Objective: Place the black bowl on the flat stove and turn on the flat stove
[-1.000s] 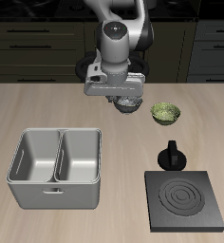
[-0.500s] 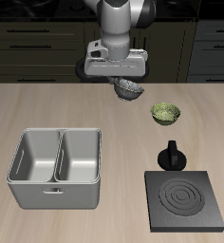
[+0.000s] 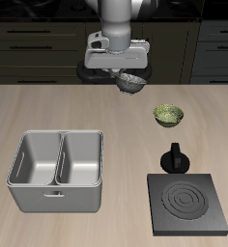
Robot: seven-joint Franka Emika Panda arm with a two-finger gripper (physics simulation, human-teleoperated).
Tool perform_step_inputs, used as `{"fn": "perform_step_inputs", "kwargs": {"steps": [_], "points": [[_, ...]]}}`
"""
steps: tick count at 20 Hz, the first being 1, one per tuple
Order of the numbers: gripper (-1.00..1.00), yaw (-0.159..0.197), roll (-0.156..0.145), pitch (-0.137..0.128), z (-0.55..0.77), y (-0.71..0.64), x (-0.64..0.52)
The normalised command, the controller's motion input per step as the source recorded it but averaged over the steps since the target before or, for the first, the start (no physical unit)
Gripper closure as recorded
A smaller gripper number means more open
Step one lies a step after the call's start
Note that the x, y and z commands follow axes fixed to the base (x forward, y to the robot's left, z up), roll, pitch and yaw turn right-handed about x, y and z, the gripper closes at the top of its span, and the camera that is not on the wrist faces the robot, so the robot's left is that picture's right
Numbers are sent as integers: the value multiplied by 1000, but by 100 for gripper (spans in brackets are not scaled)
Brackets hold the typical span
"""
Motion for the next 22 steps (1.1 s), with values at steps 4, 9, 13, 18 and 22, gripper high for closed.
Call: {"fn": "perform_step_inputs", "kwargs": {"steps": [4,9,13,18,22], "points": [[100,15,2,-8,103,-27,190],[100,4,27,-11,145,29,272],[100,5,69,-3,187,294,355],[100,8,45,-14,194,199,291],[100,20,16,-2,91,-12,307]]}}
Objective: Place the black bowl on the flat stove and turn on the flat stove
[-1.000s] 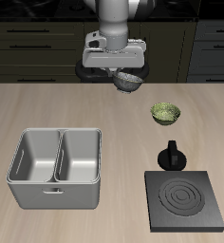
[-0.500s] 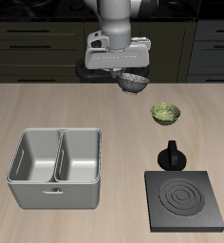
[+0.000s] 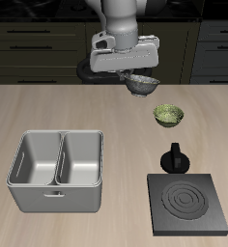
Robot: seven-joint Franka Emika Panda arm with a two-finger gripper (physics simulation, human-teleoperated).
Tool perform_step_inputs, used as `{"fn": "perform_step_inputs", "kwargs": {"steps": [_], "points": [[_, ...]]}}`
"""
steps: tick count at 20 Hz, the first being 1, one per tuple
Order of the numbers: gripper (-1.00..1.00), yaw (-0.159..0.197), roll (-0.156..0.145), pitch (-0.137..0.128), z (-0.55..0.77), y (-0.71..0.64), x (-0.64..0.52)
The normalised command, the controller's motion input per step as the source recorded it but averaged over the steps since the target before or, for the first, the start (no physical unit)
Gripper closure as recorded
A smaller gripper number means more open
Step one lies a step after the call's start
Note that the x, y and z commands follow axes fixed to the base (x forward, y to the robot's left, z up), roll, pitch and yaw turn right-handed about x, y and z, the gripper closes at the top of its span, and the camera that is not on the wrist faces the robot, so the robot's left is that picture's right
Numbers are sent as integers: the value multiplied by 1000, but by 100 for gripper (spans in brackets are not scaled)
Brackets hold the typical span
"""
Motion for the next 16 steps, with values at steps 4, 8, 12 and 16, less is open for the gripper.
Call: {"fn": "perform_step_inputs", "kwargs": {"steps": [4,8,12,16], "points": [[100,14,15,36,17,67,465],[100,32,19,-14,165,152,283],[100,34,13,23,73,197,424],[100,29,4,7,82,136,362]]}}
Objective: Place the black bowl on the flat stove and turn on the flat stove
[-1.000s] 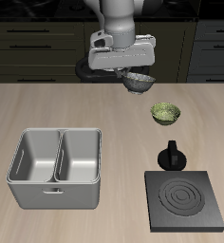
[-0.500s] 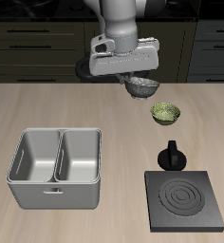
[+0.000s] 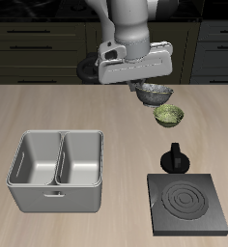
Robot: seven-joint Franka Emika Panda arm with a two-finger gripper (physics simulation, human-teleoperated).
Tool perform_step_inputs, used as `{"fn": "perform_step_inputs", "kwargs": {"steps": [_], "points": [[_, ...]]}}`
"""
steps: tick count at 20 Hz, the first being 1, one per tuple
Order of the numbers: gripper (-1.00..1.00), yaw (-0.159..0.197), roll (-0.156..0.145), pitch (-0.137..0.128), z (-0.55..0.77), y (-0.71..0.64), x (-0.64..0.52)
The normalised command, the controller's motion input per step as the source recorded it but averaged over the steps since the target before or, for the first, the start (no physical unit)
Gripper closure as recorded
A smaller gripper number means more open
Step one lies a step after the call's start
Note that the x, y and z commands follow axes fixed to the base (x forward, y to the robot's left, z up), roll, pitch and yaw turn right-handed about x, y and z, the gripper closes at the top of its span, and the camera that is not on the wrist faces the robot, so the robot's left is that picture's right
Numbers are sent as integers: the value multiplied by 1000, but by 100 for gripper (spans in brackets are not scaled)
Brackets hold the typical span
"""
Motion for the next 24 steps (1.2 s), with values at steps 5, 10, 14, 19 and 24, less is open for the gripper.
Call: {"fn": "perform_step_inputs", "kwargs": {"steps": [5,10,14,19,24], "points": [[100,20,25,2,148,197,393],[100,18,6,12,33,167,368],[100,10,-26,25,-11,19,322],[100,30,-68,11,37,34,385],[100,35,-54,2,5,37,289]]}}
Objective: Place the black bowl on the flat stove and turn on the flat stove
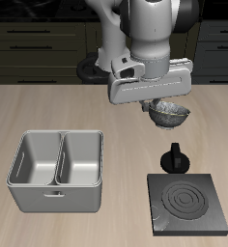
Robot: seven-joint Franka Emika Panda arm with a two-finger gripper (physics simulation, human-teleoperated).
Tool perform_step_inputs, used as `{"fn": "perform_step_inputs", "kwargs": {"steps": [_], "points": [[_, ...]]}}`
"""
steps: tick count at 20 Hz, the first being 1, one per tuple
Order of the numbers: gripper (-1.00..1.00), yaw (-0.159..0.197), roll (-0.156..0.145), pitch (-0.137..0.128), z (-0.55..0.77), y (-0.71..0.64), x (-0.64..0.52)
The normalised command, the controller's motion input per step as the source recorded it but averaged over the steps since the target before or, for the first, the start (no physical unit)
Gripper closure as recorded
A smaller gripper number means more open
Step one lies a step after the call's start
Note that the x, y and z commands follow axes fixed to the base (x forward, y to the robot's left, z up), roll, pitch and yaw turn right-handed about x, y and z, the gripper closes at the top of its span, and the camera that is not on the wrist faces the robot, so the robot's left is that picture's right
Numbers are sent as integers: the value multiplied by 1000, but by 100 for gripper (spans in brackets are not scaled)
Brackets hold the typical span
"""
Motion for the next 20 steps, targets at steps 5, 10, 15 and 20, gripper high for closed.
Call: {"fn": "perform_step_inputs", "kwargs": {"steps": [5,10,15,20], "points": [[100,13,-20,7,-18,81,222],[100,19,6,5,-24,224,236],[100,10,24,5,-41,220,174],[100,6,16,-2,6,239,148]]}}
